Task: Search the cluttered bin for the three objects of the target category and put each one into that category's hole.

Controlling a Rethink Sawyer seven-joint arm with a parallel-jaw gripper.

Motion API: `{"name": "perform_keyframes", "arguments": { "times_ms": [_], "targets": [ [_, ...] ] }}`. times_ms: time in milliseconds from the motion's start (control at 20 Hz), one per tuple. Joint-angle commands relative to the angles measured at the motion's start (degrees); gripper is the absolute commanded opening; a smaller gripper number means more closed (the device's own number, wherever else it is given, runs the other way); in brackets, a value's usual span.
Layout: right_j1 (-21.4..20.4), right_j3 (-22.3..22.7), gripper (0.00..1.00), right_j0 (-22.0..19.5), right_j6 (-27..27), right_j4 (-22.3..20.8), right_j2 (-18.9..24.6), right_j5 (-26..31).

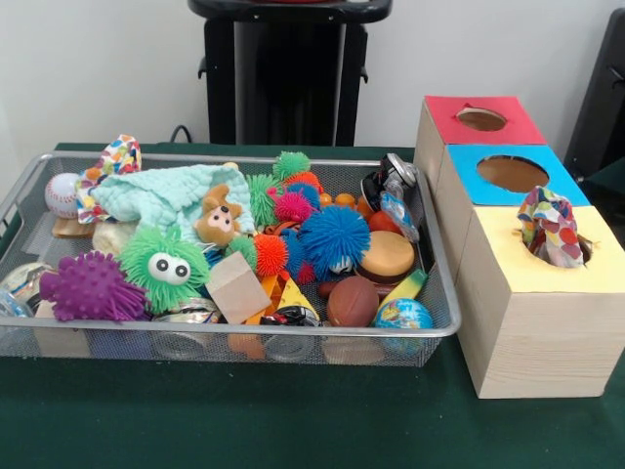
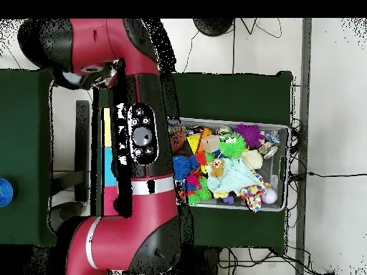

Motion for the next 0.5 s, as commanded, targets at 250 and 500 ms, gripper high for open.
{"name": "perform_keyframes", "arguments": {
  "times_ms": [250,500],
  "targets": [
    [4.9,4.0,0.00,-3.5,-12.9,6.0,-9.8,-1.4],
    [6.1,4.6,0.00,-3.5,-13.4,8.1,-11.5,-2.0]
  ]
}}
